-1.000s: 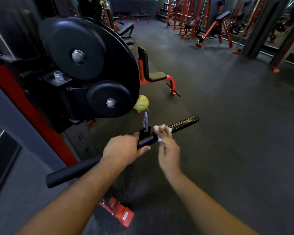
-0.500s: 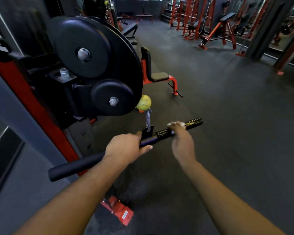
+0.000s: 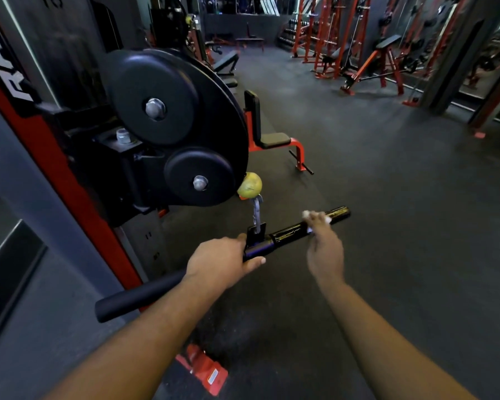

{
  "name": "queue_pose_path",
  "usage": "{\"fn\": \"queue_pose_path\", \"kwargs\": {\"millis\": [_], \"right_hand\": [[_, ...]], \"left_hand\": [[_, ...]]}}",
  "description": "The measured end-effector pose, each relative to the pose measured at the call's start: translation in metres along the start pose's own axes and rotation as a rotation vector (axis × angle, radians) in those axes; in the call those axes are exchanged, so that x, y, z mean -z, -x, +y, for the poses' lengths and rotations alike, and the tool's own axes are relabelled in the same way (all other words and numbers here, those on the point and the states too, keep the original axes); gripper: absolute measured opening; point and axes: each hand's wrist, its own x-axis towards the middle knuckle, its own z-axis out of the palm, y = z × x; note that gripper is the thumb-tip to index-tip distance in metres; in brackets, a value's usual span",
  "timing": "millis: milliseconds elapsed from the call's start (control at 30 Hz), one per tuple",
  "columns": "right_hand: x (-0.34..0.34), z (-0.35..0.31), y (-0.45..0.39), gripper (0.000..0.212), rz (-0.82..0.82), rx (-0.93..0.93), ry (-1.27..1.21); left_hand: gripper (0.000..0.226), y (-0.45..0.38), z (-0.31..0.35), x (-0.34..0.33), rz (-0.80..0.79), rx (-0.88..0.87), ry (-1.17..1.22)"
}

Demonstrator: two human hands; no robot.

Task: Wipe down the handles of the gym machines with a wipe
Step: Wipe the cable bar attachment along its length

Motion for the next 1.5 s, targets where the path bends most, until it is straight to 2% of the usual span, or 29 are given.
{"fn": "queue_pose_path", "kwargs": {"millis": [133,167,200,233,300,367,400,500,600,700,767,867,933,1033,1167,1267,1300,1333,1433,1500], "right_hand": [[-0.02,-0.045,0.055,0.056,-0.13,0.167,-0.233],[-0.017,-0.046,0.056,0.055,-0.136,0.181,-0.294],[-0.01,-0.042,0.05,0.054,-0.075,0.168,-0.341],[-0.003,-0.034,0.038,0.054,0.037,0.107,-0.383],[0.016,-0.011,0.003,0.052,0.263,-0.158,-0.46],[0.029,0.008,-0.024,0.05,0.343,-0.372,-0.428],[0.028,0.011,-0.03,0.051,0.333,-0.38,-0.384],[0.0,-0.004,-0.012,0.059,0.242,-0.229,-0.276],[-0.024,-0.035,0.03,0.067,0.083,-0.088,-0.218],[-0.02,-0.047,0.058,0.063,-0.092,0.157,-0.261],[0.002,-0.034,0.044,0.056,-0.092,0.229,-0.296],[0.03,0.017,-0.012,0.052,0.066,0.134,-0.154],[0.038,0.048,-0.042,0.048,0.068,0.009,0.002],[0.023,0.045,-0.041,0.047,0.048,-0.08,0.012],[-0.017,-0.016,0.028,0.058,-0.01,0.033,-0.161],[-0.024,-0.05,0.069,0.051,-0.129,0.158,-0.355],[-0.018,-0.051,0.067,0.049,-0.112,0.148,-0.425],[-0.011,-0.046,0.057,0.047,-0.018,0.077,-0.481],[0.014,-0.013,0.003,0.042,0.409,-0.338,-0.591],[0.023,0.01,-0.03,0.039,0.508,-0.526,-0.659]], "left_hand": [[0.061,-0.002,-0.007,0.001,0.006,0.017,-0.024],[0.062,-0.002,-0.008,0.001,0.007,0.016,-0.023],[0.062,-0.001,-0.008,0.001,0.006,0.011,-0.023],[0.063,0.0,-0.008,0.002,0.007,0.005,-0.023],[0.064,0.001,-0.005,0.001,0.006,-0.002,-0.015],[0.065,0.001,-0.001,0.0,0.005,-0.007,0.006],[0.065,0.001,0.001,-0.001,-0.001,-0.011,0.02],[0.065,0.001,0.004,-0.002,-0.031,-0.015,0.049],[0.065,-0.001,0.001,-0.002,-0.035,0.004,0.037],[0.065,-0.001,-0.007,-0.003,-0.014,0.02,-0.013],[0.065,0.0,-0.01,-0.004,0.008,0.011,-0.029],[0.064,0.002,-0.007,-0.006,0.008,-0.004,-0.01],[0.064,0.002,-0.003,-0.007,-0.003,-0.001,0.017],[0.064,0.003,0.0,-0.006,-0.001,0.002,0.036],[0.062,0.003,-0.003,-0.006,0.028,0.008,0.018],[0.062,0.001,-0.008,-0.006,0.041,0.026,-0.002],[0.062,0.001,-0.009,-0.006,0.039,0.026,0.002],[0.062,0.002,-0.009,-0.006,0.039,0.022,0.01],[0.063,0.004,-0.004,-0.008,0.041,0.002,0.033],[0.065,0.005,0.0,-0.009,0.014,0.0,0.056]]}}
